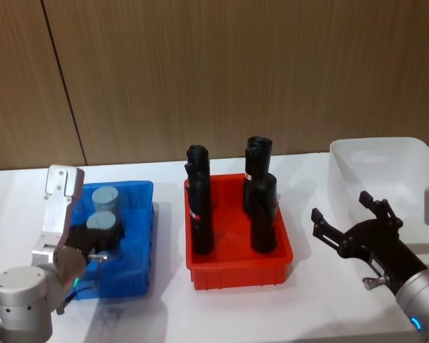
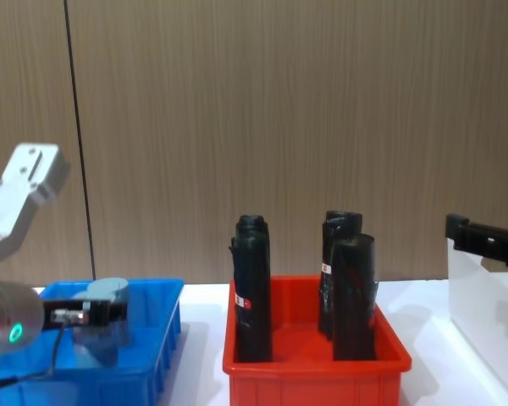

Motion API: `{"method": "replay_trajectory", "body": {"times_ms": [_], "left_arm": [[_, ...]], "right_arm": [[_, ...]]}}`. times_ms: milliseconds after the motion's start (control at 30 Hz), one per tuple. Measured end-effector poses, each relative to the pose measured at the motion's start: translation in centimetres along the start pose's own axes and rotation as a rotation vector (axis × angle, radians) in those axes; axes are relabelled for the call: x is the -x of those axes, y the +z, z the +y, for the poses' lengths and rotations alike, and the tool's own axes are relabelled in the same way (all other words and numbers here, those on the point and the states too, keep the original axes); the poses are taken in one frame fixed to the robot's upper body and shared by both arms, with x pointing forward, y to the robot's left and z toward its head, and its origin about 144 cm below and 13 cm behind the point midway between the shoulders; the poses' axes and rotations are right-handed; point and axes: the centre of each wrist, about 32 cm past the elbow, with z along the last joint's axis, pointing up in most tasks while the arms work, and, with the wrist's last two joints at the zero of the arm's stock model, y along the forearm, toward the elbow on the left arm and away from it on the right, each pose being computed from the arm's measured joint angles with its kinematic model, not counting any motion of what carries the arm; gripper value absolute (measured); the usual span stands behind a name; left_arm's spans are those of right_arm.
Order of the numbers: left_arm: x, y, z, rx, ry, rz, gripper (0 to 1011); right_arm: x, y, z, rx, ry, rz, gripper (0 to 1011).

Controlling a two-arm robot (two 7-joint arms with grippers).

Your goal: Pick the cotton swabs from the blue box and place them into the white box.

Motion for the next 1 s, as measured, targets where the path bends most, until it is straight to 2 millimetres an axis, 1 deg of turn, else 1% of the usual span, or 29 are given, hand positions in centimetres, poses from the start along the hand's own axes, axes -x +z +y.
{"method": "replay_trajectory", "body": {"times_ms": [100, 333, 500, 533, 733, 767, 933, 1000], "left_arm": [[0.1, 0.5, 0.3, 0.019, -0.007, -0.012, 665], [0.7, 2.3, 1.4, 0.086, -0.049, -0.051, 665], [1.2, 4.0, 2.3, 0.133, -0.110, -0.075, 665], [1.2, 4.0, 2.3, 0.133, -0.110, -0.075, 665], [1.9, 5.7, 3.3, 0.172, -0.196, -0.092, 665], [1.9, 5.7, 3.3, 0.172, -0.196, -0.092, 665], [2.6, 7.3, 3.9, 0.198, -0.284, -0.103, 665], [2.7, 7.4, 3.9, 0.200, -0.295, -0.104, 665]], "right_arm": [[0.0, 0.0, 0.0, 0.000, 0.000, 0.000, 1001], [0.0, 0.0, 0.0, 0.000, 0.000, 0.000, 1001], [0.0, 0.0, 0.0, 0.000, 0.000, 0.000, 1002], [0.0, 0.0, 0.0, 0.000, 0.000, 0.000, 1002], [0.0, 0.0, 0.0, 0.000, 0.000, 0.000, 1001], [0.0, 0.0, 0.0, 0.000, 0.000, 0.000, 1002], [0.0, 0.0, 0.0, 0.000, 0.000, 0.000, 1001], [0.0, 0.0, 0.0, 0.000, 0.000, 0.000, 1002]]}}
